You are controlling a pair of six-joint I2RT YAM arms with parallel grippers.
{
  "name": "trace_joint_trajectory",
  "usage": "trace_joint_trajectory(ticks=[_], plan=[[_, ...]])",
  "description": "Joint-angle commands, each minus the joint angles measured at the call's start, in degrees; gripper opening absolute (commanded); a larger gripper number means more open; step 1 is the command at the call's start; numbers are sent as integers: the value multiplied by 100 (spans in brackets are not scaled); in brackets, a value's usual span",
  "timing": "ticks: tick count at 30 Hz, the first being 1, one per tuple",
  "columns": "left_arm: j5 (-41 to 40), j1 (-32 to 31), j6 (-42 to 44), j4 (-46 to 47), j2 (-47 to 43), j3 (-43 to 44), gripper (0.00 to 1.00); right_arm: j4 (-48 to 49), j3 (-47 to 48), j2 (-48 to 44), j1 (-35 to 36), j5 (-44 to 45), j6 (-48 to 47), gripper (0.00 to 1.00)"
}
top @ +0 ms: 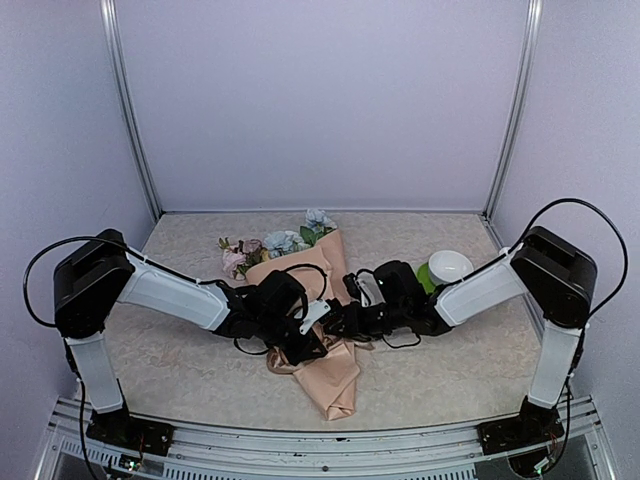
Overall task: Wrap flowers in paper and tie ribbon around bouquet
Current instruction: Cross the ribbon over the folded bouquet.
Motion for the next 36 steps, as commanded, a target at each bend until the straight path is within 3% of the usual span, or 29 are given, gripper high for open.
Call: trace_joint_trajectory(ticks=[1,8,10,15,22,24,27,29,36], plan=[[113,34,47,39,138,-74,4,421,240,275,-25,-370,76,32],[186,97,44,91,78,-136,4,383,454,459,-32,-288,63,39],[192,97,53,84,75,-123,4,339,544,512,-31,-285,46,33],[192,97,64,48,77,-131,4,520,529,573,-127,-362,133,2],[160,106,82,36,5,-203,4,787,678,345,-389,-982,-275,0],[166,100,93,73,-46,-251,4,637,996,404,-409,-1420,-579,0],[111,69,100,195,-256,-372,5,298,1185,342,-436,-1339,-905,0],[8,58,97,238,-402,-422,10,317,1148,284,-481,-1299,-971,0],[-360,18,267,182,-962,-319,47,268,912,495,-658,-973,-891,0]])
